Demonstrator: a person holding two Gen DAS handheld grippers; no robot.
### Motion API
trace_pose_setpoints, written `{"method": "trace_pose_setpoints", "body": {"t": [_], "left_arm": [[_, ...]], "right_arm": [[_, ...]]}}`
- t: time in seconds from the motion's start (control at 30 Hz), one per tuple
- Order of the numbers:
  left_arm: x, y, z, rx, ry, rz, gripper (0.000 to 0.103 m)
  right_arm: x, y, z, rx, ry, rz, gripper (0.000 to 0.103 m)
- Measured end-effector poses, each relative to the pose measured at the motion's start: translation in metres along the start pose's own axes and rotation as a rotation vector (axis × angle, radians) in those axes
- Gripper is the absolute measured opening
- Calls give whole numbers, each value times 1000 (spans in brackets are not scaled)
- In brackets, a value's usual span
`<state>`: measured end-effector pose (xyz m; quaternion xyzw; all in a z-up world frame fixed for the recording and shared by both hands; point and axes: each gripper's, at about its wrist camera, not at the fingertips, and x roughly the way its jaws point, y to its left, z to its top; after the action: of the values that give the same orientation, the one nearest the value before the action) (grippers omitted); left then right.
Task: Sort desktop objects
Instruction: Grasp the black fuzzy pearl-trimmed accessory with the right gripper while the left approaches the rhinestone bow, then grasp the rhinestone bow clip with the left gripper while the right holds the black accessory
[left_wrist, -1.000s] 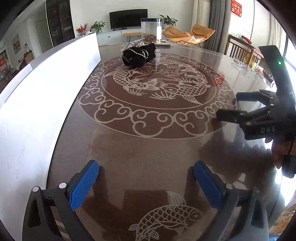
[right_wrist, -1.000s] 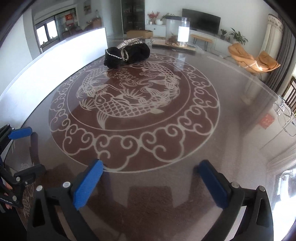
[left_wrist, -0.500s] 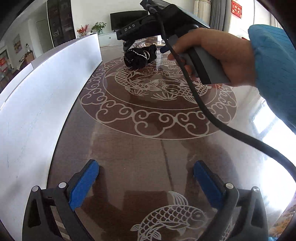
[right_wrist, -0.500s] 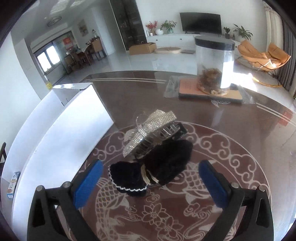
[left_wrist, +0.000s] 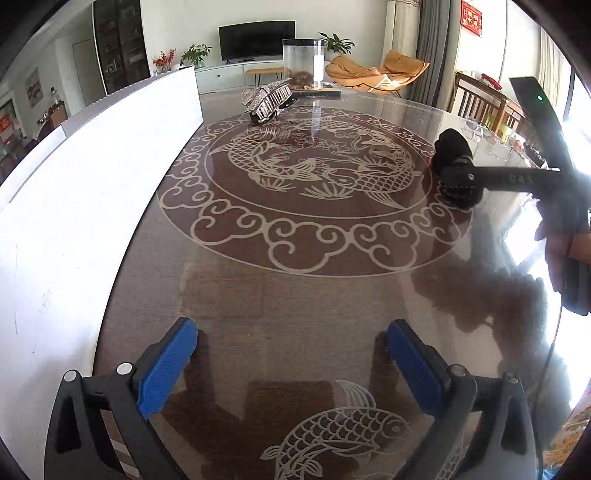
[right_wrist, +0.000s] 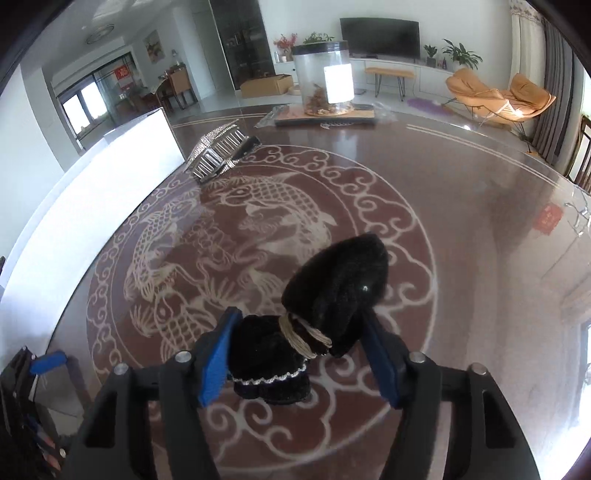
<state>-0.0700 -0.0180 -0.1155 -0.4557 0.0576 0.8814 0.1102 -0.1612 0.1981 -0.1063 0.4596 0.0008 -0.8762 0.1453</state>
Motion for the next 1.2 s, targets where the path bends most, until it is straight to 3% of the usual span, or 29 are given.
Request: {"method": "trace_pose_setpoints", "body": {"t": [0.13,0.27,0.43,0.6,0.8,0.93,1.0,1.03,1.2], "left_arm": [[11,-3,19,23,44,-17,103],[49,-3,74,61,86,-40,103],[107,18,154,43,135,-26,103],[153,42,220,0,128,2,103],[189,41,269,-18,126,15,103],[202,25,285,33,99,-22,102],[195,18,283,53,39,-37,73],[192,17,281,51,26,-38,64],[162,8,244,61,-3,-50,58]], "right_arm": [[-42,-13,-60,-61,-10,-69,66],[-58,-11,-86,-98,-30,-97,67],[-59,-15,-88,-86,-38,-84,67],[-60,-13,-88,-94,-35,-92,68],[-60,-14,-88,-94,-35,-91,69],[-60,-14,-88,-95,-34,-92,68],[-60,-14,-88,-95,-35,-91,68],[-60,-14,-88,-95,-35,-92,68],[-60,-14,-88,-95,-34,-92,68]]}}
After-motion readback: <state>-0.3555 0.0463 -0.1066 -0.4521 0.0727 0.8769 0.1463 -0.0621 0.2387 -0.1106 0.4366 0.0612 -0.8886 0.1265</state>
